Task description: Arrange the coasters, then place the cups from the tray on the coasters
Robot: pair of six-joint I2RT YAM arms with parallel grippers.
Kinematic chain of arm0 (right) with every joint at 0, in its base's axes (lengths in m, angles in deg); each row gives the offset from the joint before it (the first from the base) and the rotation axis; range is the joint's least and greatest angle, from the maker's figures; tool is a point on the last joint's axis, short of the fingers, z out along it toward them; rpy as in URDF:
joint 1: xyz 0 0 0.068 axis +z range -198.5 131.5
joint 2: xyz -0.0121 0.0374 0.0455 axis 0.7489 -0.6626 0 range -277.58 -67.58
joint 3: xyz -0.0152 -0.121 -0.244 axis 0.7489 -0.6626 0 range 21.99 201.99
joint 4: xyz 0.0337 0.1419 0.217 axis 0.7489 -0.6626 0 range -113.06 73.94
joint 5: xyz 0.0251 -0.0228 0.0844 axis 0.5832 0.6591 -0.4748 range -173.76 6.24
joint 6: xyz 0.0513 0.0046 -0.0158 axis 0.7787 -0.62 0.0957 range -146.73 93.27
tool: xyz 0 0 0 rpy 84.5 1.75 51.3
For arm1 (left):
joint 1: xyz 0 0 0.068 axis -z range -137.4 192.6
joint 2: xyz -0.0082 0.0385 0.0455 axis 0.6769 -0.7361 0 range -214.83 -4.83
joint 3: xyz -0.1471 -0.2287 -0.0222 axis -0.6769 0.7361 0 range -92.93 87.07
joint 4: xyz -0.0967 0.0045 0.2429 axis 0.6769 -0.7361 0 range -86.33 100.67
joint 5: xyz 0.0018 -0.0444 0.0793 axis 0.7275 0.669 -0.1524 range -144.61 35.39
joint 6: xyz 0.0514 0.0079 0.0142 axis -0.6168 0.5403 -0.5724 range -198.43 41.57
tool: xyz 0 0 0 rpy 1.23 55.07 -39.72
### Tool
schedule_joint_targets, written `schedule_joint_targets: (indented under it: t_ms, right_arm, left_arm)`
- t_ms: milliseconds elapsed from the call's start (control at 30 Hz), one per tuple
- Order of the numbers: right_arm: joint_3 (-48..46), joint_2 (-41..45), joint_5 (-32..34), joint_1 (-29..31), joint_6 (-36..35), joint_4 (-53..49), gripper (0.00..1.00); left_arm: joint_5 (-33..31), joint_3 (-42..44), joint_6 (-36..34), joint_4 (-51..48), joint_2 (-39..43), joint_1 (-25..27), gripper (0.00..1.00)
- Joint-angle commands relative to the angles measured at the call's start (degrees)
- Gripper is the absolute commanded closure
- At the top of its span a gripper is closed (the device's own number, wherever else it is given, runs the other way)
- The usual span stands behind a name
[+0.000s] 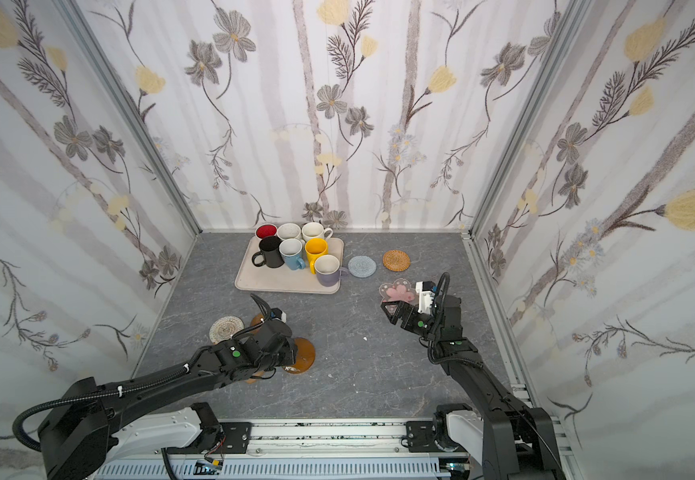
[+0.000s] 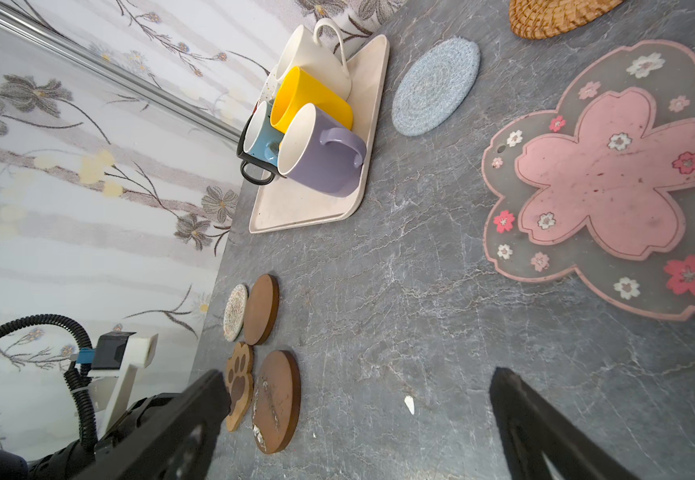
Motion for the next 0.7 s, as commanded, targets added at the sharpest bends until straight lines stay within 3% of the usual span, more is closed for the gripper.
schedule_joint_targets:
  t_ms: [0, 67, 200, 267, 433, 667]
  right_arm:
    - [-0.43, 0.14, -1.25, 0.47, -0.16, 4.56, 0.00]
    - [-0.60, 0.22, -1.21, 1.24, -0.34, 4.59, 0.00]
    - [-0.54, 0.08, -0.73, 2.66, -0.93, 4.22, 0.00]
    - [-0.50, -0.12, -0.64, 3.07, -0.81, 4.35, 0.00]
    - [-0.10, -0.78, -0.82, 3.93, -0.85, 4.34, 0.00]
    - [-0.15, -0.34, -0.30, 4.50, -1.08, 3.82, 0.00]
  left_arm:
    - [-1.82, -0.53, 1.91, -2.84, -0.67, -0.02, 0.83]
    - [-2.25, 0.13, 3.24, -4.23, 0.16, -0.04, 0.77]
    - [-0.97, 2.57, 5.75, -5.75, 3.46, -0.29, 0.44]
    - [-0.29, 3.85, 6.77, -6.41, 5.48, -0.29, 0.33]
    - [1.24, 5.94, 7.73, -8.64, 9.12, -0.47, 0.31]
    - [0.78, 6.14, 8.22, -8.13, 7.30, -0.42, 0.31]
